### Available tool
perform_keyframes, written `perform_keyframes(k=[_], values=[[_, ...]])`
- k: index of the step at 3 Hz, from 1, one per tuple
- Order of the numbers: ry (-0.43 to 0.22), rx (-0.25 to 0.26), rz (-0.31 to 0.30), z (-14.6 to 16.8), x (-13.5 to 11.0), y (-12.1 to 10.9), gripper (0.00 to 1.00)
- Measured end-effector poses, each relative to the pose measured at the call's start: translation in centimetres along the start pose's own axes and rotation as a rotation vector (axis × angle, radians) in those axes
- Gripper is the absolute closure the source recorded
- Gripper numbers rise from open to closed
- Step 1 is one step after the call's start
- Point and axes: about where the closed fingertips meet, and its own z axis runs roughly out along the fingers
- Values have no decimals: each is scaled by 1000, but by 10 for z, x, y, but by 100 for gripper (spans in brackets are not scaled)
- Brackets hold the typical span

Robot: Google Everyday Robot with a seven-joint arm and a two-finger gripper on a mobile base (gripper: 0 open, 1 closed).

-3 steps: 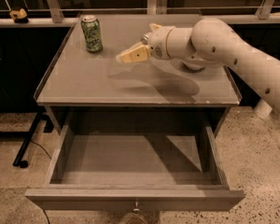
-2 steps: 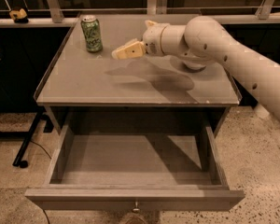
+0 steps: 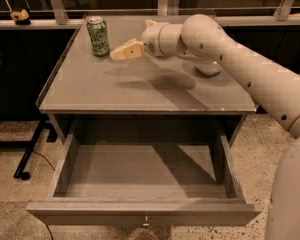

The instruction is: Place green can into top drawer

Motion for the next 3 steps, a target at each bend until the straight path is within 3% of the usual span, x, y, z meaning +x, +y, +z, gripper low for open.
perform_keyframes(k=[3], values=[[22, -92, -54, 65, -16, 12, 0]])
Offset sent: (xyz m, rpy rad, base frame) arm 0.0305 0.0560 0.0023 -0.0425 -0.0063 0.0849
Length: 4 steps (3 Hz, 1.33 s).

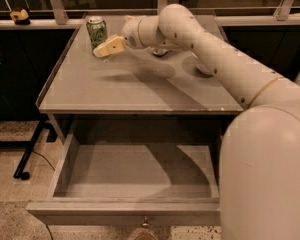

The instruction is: Place green can into top drawer

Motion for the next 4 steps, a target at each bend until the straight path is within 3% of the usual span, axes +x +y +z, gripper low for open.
perform_keyframes(k=[1, 2, 4], values=[[15, -40, -10, 24, -3, -5, 0], [10, -11, 5, 24, 2, -8, 0], [-15, -43, 3, 48, 0, -10, 0]])
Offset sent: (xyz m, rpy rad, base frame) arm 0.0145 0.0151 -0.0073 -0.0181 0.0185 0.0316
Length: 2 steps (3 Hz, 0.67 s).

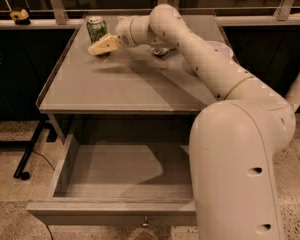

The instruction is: Place green can into top drawer

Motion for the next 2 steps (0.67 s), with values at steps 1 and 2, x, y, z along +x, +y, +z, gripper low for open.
perform_keyframes(k=[1, 2], values=[[-25, -21, -10, 13, -8, 0, 0], [-41, -45, -11, 24, -13, 2, 0]])
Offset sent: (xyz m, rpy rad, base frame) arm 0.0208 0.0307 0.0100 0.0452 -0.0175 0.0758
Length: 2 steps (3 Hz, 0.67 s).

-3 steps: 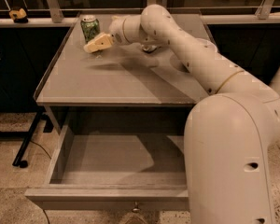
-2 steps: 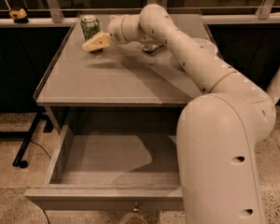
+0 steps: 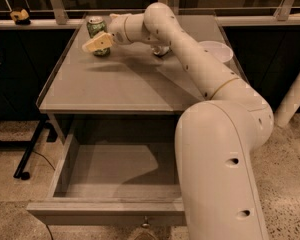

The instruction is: Place green can into top drawer

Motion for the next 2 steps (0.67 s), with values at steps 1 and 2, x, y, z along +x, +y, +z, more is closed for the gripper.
perform_keyframes(k=[1, 2], values=[[0, 0, 0, 0, 0, 0, 19], [0, 0, 0, 0, 0, 0, 42]])
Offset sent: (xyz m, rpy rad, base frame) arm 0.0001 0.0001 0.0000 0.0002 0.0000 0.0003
